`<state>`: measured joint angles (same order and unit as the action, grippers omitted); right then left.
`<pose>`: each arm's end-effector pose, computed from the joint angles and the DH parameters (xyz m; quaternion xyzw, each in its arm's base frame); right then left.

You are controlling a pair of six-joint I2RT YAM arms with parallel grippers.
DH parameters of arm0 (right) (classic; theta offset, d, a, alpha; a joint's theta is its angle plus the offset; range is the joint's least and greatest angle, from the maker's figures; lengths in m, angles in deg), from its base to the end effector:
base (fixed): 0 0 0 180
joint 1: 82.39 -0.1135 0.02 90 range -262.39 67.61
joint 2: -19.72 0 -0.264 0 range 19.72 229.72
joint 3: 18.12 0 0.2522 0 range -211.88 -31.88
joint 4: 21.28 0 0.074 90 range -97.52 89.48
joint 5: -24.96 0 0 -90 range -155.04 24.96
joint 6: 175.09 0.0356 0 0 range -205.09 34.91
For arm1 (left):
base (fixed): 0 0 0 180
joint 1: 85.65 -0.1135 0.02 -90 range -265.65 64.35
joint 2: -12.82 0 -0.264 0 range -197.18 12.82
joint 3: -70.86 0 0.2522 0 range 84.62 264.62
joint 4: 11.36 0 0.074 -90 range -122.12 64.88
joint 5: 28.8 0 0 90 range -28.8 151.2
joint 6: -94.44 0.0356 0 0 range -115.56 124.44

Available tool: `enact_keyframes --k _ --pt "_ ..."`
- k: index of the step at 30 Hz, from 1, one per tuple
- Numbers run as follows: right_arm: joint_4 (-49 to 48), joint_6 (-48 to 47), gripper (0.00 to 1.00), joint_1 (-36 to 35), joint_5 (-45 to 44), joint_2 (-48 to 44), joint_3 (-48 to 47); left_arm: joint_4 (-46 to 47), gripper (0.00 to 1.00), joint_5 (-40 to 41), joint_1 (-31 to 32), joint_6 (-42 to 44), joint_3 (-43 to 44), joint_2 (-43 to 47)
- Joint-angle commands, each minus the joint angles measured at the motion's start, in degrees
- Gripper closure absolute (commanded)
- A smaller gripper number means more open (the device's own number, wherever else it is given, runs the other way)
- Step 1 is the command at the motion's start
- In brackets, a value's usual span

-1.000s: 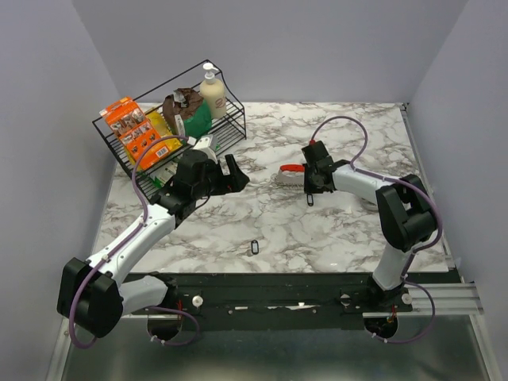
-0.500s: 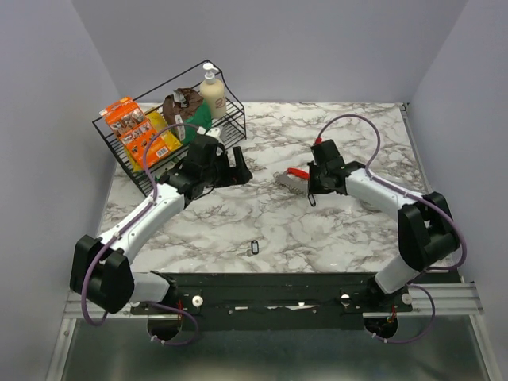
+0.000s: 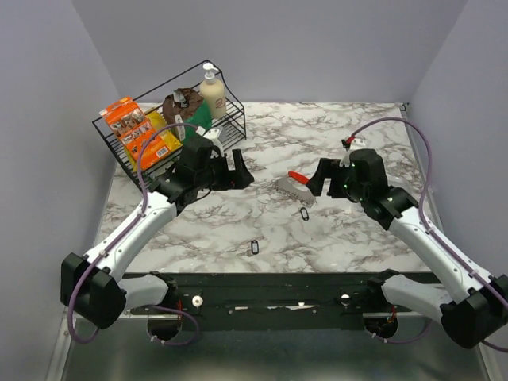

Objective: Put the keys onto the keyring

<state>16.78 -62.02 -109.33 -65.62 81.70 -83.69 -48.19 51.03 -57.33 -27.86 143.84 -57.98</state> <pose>0.2124 0.1075 0.3003 -0.0275 0.8844 0.1929 0.4241 0.2390 -0.1359 0.3104 0.0105 0.8830 -0.3012 0.3598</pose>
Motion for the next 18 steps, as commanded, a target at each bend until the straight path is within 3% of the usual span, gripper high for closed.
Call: enact_keyframes --k 1,7,11,15,18 --pt "4.5 -0.3 0.06 -0.4 4.5 -1.9 1.4 1.5 0.01 -5.7 0.7 -1.6 -4.0 3.5" --pt "-0.4 2.1 0.06 -0.3 3.1 2.2 7.0 9.5 0.01 -0.5 0.4 -8.1 -16.6 5.9" --pt "-1.6 2.4 0.06 -0.2 -5.5 6.2 3.8 10.8 0.01 2.3 0.9 -7.7 -15.5 6.7" --pt "-1.2 -0.3 0.07 -0.2 -4.7 11.8 -1.5 12.3 0.01 1.8 0.9 -4.1 -13.0 5.2" --pt "-0.7 -1.1 0.08 -0.2 -2.6 15.2 -3.9 9.3 0.01 2.2 0.9 -2.5 -8.6 -0.7"
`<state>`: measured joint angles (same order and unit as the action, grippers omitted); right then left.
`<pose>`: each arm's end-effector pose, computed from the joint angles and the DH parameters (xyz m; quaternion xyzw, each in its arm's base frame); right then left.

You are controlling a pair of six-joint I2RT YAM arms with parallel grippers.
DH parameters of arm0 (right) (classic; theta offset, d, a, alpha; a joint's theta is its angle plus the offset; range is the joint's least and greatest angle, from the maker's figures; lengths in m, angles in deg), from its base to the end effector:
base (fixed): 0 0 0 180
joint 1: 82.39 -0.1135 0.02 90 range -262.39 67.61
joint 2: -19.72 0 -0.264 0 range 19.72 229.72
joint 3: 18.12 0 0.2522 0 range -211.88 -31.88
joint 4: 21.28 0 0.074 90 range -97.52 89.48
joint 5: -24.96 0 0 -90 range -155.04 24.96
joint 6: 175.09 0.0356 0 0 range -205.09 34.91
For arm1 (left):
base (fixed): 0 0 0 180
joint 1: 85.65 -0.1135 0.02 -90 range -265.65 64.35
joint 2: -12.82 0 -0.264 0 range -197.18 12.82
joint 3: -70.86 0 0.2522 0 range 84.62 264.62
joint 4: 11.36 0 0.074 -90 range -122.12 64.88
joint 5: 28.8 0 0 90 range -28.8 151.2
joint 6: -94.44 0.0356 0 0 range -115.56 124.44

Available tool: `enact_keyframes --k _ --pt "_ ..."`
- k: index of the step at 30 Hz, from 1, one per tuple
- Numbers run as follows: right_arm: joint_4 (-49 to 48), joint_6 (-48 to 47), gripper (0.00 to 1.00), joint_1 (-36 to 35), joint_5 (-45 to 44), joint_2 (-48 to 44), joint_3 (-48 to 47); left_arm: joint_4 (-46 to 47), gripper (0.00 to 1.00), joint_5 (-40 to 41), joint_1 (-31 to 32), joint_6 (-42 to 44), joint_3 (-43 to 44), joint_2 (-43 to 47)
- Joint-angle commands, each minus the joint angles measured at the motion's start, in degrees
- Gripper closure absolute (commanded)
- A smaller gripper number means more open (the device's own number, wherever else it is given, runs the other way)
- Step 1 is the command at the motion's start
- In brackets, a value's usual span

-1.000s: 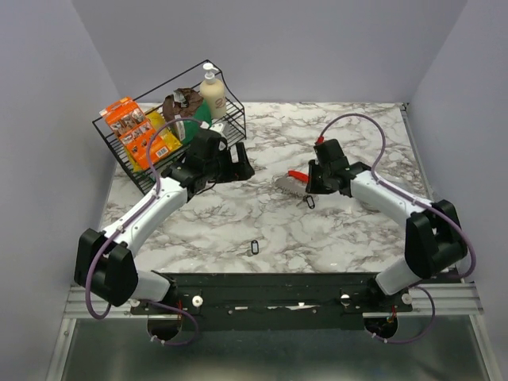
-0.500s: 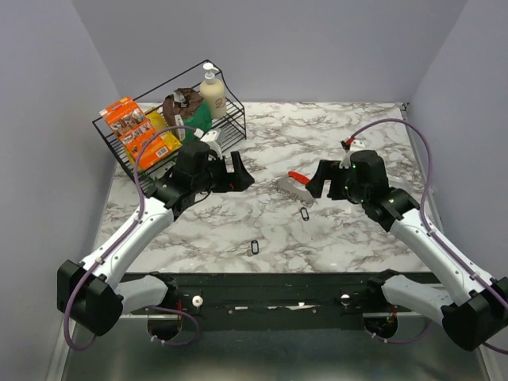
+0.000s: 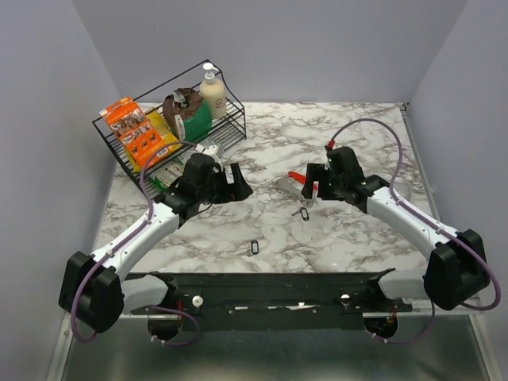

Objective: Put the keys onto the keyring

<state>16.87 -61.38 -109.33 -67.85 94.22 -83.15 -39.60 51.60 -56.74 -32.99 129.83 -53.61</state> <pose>0.2433 0.1217 0.2455 -0.0174 0.9320 0.1339 0.3364 0.2187 -0.1276 0.2591 -0.0278 0.8871 -0.3111 0.3399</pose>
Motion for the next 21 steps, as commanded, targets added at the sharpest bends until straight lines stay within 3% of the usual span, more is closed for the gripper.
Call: enact_keyframes --k 1,7,9,11,17,21 --pt "-0.4 -1.3 0.08 -0.2 -0.4 3.7 -5.6 0.2 0.01 1.3 0.3 2.8 6.5 -6.8" --pt "0.1 -2.3 0.08 -0.3 1.6 6.2 -7.9 1.3 0.03 -3.9 0.3 2.0 14.0 -21.2" --pt "0.8 -2.4 0.08 -0.1 2.1 7.3 -9.1 2.0 0.1 -6.3 0.4 2.0 17.3 -26.4" --pt "1.3 -2.3 0.08 -0.2 1.8 7.8 -9.9 1.9 0.11 -7.1 0.7 2.4 20.8 -30.7" --pt "1.2 -0.9 0.08 0.6 2.5 8.6 -9.7 -0.5 0.16 -6.0 3.0 4.1 28.2 -37.1" --pt "-1.3 0.9 0.08 4.1 10.3 9.2 -7.3 -2.3 0.17 -3.7 4.9 4.8 30.6 -39.5"
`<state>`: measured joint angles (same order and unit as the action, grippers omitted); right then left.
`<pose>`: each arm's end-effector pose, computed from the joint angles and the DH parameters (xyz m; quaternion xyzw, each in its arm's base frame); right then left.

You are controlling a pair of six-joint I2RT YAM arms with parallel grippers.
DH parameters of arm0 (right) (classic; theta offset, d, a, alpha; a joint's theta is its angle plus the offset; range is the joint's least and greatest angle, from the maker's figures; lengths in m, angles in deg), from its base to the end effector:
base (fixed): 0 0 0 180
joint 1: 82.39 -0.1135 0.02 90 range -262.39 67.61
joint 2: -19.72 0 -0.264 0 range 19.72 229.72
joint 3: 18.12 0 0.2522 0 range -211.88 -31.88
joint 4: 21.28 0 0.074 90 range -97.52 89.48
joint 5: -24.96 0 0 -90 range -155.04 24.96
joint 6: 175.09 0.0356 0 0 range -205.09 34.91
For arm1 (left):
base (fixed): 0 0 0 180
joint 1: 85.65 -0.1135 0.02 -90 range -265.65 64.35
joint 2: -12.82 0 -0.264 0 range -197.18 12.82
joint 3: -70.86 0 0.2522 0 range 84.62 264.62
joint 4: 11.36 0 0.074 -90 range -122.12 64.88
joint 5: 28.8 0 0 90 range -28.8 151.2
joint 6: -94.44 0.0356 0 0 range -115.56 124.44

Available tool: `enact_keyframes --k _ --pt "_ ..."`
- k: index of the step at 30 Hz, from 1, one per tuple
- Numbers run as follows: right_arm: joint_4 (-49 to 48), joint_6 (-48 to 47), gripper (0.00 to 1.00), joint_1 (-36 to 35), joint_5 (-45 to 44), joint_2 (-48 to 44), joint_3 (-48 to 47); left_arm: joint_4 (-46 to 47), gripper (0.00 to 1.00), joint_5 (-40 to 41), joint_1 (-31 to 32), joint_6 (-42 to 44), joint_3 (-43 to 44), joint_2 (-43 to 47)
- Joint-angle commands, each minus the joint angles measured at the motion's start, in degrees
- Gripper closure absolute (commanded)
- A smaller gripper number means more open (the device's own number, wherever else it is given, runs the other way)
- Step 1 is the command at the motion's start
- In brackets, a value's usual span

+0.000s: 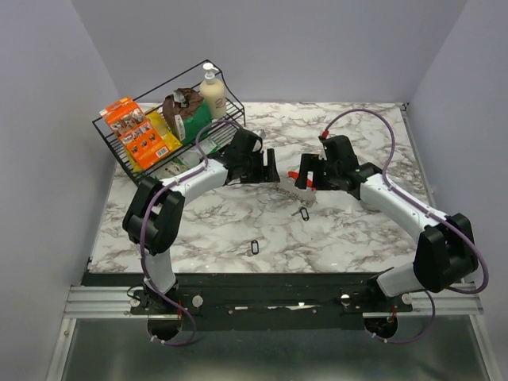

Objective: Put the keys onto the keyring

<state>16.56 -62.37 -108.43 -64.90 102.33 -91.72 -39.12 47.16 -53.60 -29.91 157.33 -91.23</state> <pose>0.2786 0.1362 0.2559 -0.0274 0.9295 0.1528 0.3345 0.3351 -0.2200 0.2162 0.0280 0.9188 -0.3011 0.2536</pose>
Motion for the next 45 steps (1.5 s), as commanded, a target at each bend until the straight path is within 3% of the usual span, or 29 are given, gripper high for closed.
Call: enact_keyframes --k 1,11,31,39,45 --pt "-1.8 2.7 0.07 3.9 9.0 1.1 2.8 -3.0 0.17 1.6 2.4 1.7 3.4 -2.1" --pt "-4.3 2.8 0.12 4.6 11.8 3.2 5.3 -2.0 0.17 2.6 3.4 0.5 2.7 -2.7" --pt "-1.5 -1.4 0.24 4.0 3.6 6.6 2.5 -2.3 0.19 3.1 3.5 1.1 3.0 -3.7" --pt "-1.0 -2.2 0.24 3.9 3.4 5.8 2.9 -2.9 0.28 3.1 3.5 1.4 6.8 -7.4" --pt "-1.0 -2.2 0.24 3.9 3.3 5.6 3.3 -3.8 0.42 3.9 3.5 2.0 10.4 -10.6"
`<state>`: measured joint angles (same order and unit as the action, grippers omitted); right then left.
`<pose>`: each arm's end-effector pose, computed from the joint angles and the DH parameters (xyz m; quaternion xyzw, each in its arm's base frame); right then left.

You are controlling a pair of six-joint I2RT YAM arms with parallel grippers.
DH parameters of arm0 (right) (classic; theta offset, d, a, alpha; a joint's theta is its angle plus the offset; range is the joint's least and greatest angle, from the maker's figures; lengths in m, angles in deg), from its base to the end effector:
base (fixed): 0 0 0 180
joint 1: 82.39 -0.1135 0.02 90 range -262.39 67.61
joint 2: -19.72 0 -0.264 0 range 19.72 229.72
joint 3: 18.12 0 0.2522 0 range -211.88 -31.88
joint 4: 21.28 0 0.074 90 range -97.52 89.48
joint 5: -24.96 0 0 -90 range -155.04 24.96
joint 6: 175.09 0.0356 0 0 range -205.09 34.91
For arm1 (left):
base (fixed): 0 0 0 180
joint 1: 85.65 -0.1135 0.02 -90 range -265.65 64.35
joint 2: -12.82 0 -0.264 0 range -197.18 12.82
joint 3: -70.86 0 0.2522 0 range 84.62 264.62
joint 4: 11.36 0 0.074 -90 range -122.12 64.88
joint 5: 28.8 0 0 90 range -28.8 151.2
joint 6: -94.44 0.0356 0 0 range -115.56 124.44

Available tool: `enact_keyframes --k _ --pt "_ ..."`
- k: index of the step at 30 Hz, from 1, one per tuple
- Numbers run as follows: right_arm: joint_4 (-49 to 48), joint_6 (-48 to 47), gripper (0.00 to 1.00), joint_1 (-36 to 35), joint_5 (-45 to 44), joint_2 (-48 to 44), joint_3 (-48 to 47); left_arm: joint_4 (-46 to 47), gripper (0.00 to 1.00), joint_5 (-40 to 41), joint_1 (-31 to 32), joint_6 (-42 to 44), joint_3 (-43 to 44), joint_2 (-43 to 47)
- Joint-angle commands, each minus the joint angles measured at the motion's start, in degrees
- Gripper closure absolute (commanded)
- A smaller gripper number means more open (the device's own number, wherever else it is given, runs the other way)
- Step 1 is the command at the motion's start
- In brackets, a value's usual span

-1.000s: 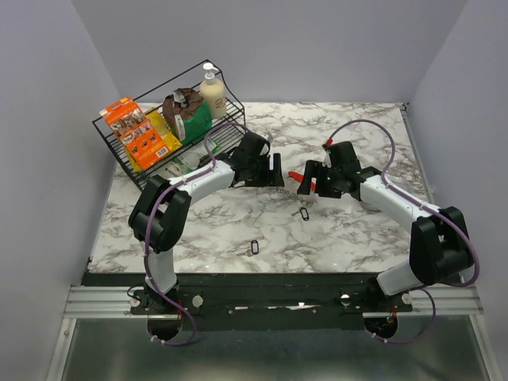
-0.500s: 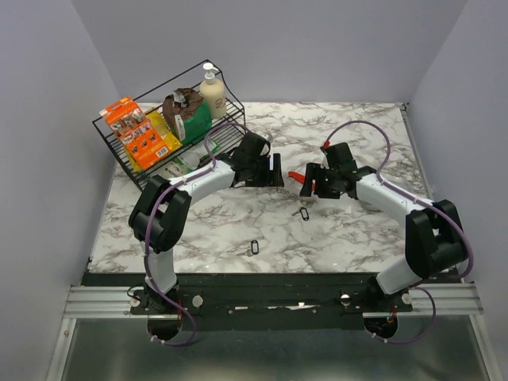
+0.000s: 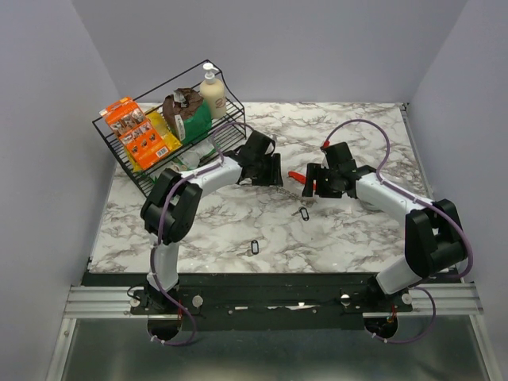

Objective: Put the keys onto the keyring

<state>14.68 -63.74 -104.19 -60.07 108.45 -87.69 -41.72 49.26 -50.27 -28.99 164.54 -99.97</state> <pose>0.2913 0.1198 0.2049 -0.0167 0.9531 0.1486 0.2632 0.3474 -0.2557 0.1916 0.0519 0.9323 -0.2751 0.2291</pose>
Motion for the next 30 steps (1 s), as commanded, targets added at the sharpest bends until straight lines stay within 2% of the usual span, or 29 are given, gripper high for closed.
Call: enact_keyframes --k 1,2,8,14,22,26,30 --pt "0.8 -0.9 0.24 -0.3 -1.5 -0.5 -0.5 -1.3 0.45 2.2 0.1 1.5 3.8 -2.3" --pt "0.7 -1.0 0.24 -0.3 -1.5 -0.6 -0.5 -1.7 0.5 2.5 0.2 1.7 4.6 -3.1" --pt "0.7 -1.3 0.24 -0.3 -1.8 -0.6 -0.4 -2.6 0.57 5.0 0.1 2.9 6.5 -4.9" --pt "0.7 -1.9 0.24 -0.3 -1.5 -0.2 -0.7 -2.7 0.59 7.6 0.2 3.3 6.7 -5.1" --pt "0.7 -2.4 0.24 -0.3 -1.3 0.8 -1.7 -1.2 0.64 5.6 0.0 2.2 6.7 -6.2" --pt "0.5 -2.5 0.24 -0.3 -0.8 1.3 -1.8 -1.9 0.7 4.9 0.0 2.9 8.1 -7.1" --pt "0.5 -2.9 0.24 -0.3 -0.8 1.4 -2.0 -2.6 0.71 4.5 0.1 3.5 9.6 -8.0"
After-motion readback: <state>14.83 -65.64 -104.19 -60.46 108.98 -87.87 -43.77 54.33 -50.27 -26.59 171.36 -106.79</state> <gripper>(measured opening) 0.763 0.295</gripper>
